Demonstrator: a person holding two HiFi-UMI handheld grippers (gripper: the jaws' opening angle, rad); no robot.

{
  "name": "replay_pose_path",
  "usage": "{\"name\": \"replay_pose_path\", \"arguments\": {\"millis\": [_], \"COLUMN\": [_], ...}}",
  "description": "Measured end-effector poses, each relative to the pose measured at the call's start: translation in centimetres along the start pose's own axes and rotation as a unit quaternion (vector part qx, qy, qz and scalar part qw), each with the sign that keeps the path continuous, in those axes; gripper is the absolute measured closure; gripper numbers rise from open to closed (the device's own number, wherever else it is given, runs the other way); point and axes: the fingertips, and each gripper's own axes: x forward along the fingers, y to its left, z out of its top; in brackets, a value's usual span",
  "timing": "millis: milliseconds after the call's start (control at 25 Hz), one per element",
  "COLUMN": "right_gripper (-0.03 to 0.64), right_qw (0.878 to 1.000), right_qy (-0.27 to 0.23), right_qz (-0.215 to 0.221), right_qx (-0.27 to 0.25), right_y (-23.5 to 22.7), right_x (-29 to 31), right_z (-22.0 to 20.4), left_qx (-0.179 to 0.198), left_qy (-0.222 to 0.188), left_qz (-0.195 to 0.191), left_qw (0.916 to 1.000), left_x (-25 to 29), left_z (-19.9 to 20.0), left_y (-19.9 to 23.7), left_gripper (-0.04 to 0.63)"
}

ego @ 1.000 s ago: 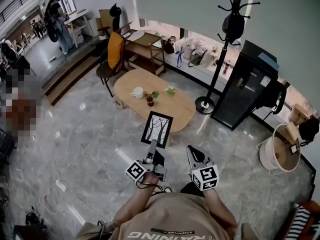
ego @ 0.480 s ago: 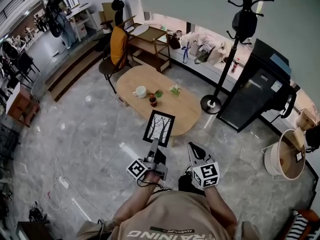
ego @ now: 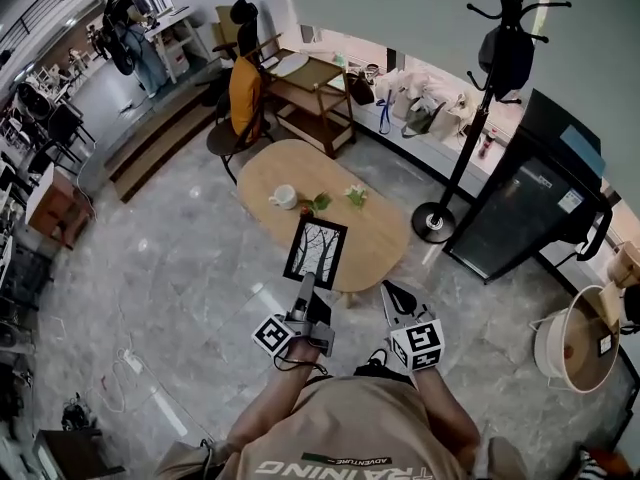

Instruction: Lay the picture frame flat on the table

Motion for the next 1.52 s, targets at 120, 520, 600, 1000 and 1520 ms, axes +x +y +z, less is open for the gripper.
{"name": "replay_pose_path", "arguments": {"millis": [120,520,600,1000,1520], "right_gripper": [0.612,0.612,0.612,0.612,0.612], "right_qw": [1.0,0.999,0.999,0.999,0.999], "right_qy": [0.001,0.005,0.009,0.04,0.032], "right_qz": [0.012,0.034,0.038,0.028,-0.015], "right_qx": [-0.004,-0.042,-0.036,-0.018,-0.026], "right_y": [-1.9,-4.2,-4.2,-6.3,-10.6], "right_x": [1.1,4.4,5.3,12.0,23.2], "right_z": [0.3,1.1,0.9,0.5,4.5], "left_qx": [0.002,-0.003,-0.006,-0.025,-0.048], "left_qy": [-0.008,-0.007,-0.003,0.01,0.063], "left_qz": [0.001,0.023,0.029,0.044,0.041], "left_qw": [1.0,0.9997,0.9996,0.9986,0.996], "left_x": [1.7,4.8,5.3,11.4,21.2], "left_z": [-0.4,-1.7,-1.6,2.2,6.4], "left_y": [0.2,2.1,2.7,7.4,11.7], "left_gripper": [0.52,0.52,0.52,0.52,0.52]}}
